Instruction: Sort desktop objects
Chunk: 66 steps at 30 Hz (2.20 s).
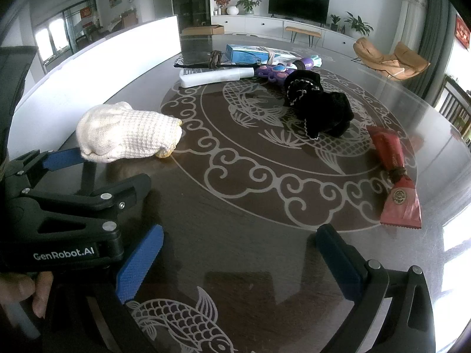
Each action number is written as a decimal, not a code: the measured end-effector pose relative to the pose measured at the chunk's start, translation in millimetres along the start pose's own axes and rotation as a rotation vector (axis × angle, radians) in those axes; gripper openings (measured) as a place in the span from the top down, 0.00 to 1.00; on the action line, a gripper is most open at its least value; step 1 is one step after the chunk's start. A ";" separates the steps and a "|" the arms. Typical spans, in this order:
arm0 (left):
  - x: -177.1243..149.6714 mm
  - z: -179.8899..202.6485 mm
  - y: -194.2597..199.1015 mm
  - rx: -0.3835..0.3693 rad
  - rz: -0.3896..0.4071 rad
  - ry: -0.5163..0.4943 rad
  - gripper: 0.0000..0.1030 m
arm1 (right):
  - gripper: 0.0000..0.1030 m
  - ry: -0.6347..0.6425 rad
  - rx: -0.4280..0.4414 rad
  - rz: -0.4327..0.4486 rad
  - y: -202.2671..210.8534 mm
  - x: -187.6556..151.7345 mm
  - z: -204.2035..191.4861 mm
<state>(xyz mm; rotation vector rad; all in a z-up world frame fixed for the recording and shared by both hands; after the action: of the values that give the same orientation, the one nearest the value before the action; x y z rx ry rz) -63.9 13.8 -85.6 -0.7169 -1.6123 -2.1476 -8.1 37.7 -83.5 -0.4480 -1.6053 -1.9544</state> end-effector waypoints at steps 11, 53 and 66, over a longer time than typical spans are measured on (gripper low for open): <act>-2.8 -5.8 2.3 0.021 -0.006 0.008 0.00 | 0.00 0.000 0.000 0.000 0.0 0.0 0.1; -3.0 -13.1 6.4 0.017 -0.006 0.008 0.00 | 0.00 -0.100 -0.014 0.181 48.3 -3.9 27.7; -2.7 -13.2 5.8 0.019 -0.005 0.007 0.00 | 0.00 -0.158 -0.152 -0.017 -35.8 40.4 139.2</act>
<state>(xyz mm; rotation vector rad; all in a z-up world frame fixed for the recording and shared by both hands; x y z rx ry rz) -60.8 -0.5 -85.6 -0.6992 -1.6304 -2.1325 -74.9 168.4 -56.5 -0.6663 -1.5649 -2.1081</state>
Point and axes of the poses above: each gripper's, at about its wrist camera, not at the fingertips, and y roughly against the way its jaws point, z to its right, x to its top, the point moved 4 cm from there along -y, roughly the way its jaws point, and after that the axes turned 15 degrees about -x, right-handed, at the moved point
